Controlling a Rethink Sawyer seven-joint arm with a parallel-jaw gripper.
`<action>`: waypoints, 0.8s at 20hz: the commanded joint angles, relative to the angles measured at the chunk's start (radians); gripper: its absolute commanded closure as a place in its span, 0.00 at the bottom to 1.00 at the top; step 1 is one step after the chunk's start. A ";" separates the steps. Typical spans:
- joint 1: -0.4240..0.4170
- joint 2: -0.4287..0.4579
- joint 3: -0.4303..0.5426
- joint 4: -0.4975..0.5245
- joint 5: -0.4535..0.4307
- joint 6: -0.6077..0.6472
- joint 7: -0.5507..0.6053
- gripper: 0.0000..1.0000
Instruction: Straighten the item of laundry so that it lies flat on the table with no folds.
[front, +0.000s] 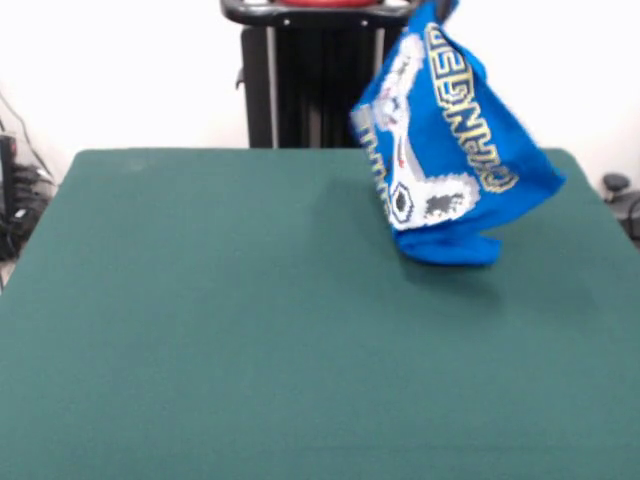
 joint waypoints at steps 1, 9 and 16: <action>-0.111 -0.041 0.076 -0.104 -0.084 0.153 -0.104 1.00; -0.247 -0.089 0.158 -0.150 -0.142 0.221 -0.182 1.00; -0.343 -0.104 0.231 -0.188 -0.177 0.255 -0.220 1.00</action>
